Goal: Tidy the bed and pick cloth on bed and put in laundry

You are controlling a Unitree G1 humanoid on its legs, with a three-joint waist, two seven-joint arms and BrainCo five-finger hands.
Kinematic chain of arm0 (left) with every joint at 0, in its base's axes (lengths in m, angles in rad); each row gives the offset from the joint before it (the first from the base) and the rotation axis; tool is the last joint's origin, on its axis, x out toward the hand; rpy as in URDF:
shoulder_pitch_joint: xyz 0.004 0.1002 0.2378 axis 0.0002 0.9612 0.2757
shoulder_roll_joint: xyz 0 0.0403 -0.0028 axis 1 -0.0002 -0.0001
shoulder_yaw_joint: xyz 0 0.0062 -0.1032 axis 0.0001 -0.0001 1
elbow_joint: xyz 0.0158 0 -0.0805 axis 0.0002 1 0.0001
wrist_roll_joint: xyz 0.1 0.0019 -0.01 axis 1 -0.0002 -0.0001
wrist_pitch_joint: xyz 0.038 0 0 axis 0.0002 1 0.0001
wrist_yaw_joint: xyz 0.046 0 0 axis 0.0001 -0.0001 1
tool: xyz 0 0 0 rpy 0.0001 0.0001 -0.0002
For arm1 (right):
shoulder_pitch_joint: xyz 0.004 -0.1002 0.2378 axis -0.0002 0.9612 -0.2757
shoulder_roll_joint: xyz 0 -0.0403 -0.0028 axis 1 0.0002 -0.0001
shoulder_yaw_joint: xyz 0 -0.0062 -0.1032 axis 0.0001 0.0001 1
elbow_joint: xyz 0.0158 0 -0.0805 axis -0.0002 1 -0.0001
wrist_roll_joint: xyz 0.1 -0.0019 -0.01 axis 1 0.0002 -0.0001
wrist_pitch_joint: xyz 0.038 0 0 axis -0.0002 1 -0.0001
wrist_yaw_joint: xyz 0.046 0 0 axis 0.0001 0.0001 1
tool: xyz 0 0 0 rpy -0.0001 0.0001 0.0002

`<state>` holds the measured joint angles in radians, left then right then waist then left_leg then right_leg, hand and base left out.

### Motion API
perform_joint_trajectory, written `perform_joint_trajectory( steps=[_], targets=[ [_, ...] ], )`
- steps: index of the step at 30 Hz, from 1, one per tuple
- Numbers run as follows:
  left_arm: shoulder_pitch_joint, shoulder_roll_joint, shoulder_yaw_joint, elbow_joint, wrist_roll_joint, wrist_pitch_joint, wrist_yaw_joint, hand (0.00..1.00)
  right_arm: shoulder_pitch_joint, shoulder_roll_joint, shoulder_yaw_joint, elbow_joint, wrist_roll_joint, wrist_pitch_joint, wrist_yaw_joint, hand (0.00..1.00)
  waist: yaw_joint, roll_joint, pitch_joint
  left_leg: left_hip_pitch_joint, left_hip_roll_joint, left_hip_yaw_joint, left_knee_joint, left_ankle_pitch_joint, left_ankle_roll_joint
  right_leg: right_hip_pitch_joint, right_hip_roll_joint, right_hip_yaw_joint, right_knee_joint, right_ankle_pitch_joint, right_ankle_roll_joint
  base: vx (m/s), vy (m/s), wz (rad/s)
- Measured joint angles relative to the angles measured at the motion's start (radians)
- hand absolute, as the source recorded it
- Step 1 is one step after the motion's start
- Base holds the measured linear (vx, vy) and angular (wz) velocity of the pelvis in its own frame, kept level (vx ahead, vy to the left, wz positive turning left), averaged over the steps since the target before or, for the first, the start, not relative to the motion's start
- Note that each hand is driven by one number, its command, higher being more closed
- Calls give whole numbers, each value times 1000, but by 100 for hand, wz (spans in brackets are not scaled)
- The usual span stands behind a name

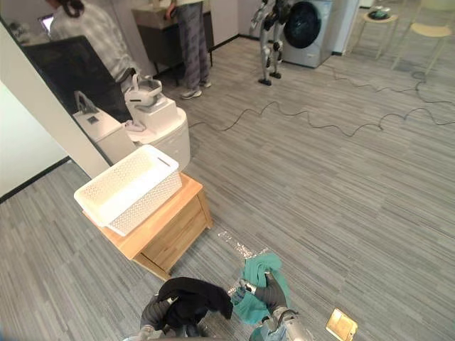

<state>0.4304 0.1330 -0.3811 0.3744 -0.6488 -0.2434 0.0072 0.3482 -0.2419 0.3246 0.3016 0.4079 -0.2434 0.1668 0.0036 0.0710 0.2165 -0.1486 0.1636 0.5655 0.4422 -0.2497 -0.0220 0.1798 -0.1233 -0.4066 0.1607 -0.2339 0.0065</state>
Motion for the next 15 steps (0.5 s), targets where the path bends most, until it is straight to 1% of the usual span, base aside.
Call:
perform_joint_trajectory(
  steps=[1, 2, 3, 4, 5, 6, 7, 8, 9, 10, 11, 12, 13, 14, 15],
  targets=[
    [4, -3, 0, -4, -1, 0, 2, 100, 1, -2, 5, 0, 0, 0, 0, 100, 2, 4, -2, 5, -10, 57, -87, 74, 42, 19, 2, -18, -3, -16, 31, 315, 95, 41],
    [8, -6, 5, -10, -1, -1, 2, 100, 1, -2, 10, 3, 0, 0, 0, 100, 7, 3, -3, 8, -8, 75, -92, 122, 136, 31, 3, -23, 0, -30, 50, 443, 140, 38],
    [5, -8, 19, -11, -1, 0, 4, 100, -6, 3, 22, 14, -1, 0, 0, 100, 14, -20, -19, 7, -26, 97, -70, 98, 163, 43, -21, -27, 1, -46, 78, 316, 100, 24],
    [5, -10, 28, -13, 0, 0, 4, 100, -8, 5, 31, 12, -1, 0, 1, 100, 15, -33, -25, 4, -31, 112, -63, 85, 170, 44, -29, -28, 1, -44, 88, 528, 117, 21],
    [5, -12, 42, -22, 0, 0, 5, 100, -27, 11, 58, 11, -1, 0, 2, 100, 24, -60, -30, -3, -47, 116, -48, 57, 181, 54, -41, -36, -3, -46, 101, 443, 79, 23],
    [2, -9, 53, -32, 0, 0, 5, 100, -49, 24, 66, 11, -1, 0, 6, 100, 24, -84, -29, -3, -64, 118, -38, 45, 199, 55, -60, -36, 16, -42, 107, 519, 102, 28],
    [2, -9, 63, -40, 3, 2, 5, 100, -54, 33, 66, 11, 0, 0, 7, 100, 26, -91, -28, 5, -72, 118, -34, 37, 203, 54, -71, -36, 43, -39, 112, 396, 127, 47],
    [3, -11, 66, -52, 8, 7, 5, 100, -58, 40, 67, 11, 0, 0, 7, 100, 26, -93, -26, 48, -87, 105, -43, 13, 193, 42, -99, -35, 184, -38, 117, 384, 152, 66],
    [3, -4, 67, -68, 13, 15, 3, 100, -57, 46, 73, 11, 0, 0, 6, 100, 25, -104, -21, 113, -121, 67, -80, 1, 177, -11, -162, -18, 437, -14, 133, 370, 143, 81],
    [3, -2, 66, -77, 13, 16, 2, 100, -57, 49, 80, 11, 0, -1, 4, 100, 18, -107, -18, 142, -141, 38, -105, -4, 169, -60, -191, 14, 573, 21, 123, 332, 76, 95],
    [-1, 8, 62, -88, 17, 17, 0, 100, -58, 57, 88, 11, -2, -2, -2, 100, 8, -116, -18, 174, -167, -7, -135, -14, 163, -129, -203, 77, 757, 22, 123, 297, -22, 132],
    [-19, 26, 62, -88, 39, 17, 0, 100, -58, 79, 89, 11, -22, -3, -16, 100, -5, -122, -17, 217, -186, -76, -159, -13, 163, -213, -192, 132, 906, -14, 105, 339, -79, 152],
    [-23, 33, 57, -89, 41, 17, 0, 100, -56, 84, 92, 11, -36, -5, -21, 100, -15, -116, -16, 237, -189, -113, -172, -13, 160, -250, -185, 138, 919, -33, 75, 246, -97, 133],
    [-23, 34, 57, -89, 41, 17, 0, 100, -56, 84, 99, 10, -39, -6, -23, 100, -16, -113, -16, 247, -194, -138, -185, -13, 155, -278, -183, 143, 908, -43, 61, 221, -102, 101],
    [-31, 39, 58, -89, 41, 19, 1, 100, -55, 85, 113, 10, -39, -12, -25, 100, -16, -108, -15, 272, -200, -180, -211, -12, 145, -331, -178, 153, 857, -55, 43, 208, -113, 114]
  ],
)
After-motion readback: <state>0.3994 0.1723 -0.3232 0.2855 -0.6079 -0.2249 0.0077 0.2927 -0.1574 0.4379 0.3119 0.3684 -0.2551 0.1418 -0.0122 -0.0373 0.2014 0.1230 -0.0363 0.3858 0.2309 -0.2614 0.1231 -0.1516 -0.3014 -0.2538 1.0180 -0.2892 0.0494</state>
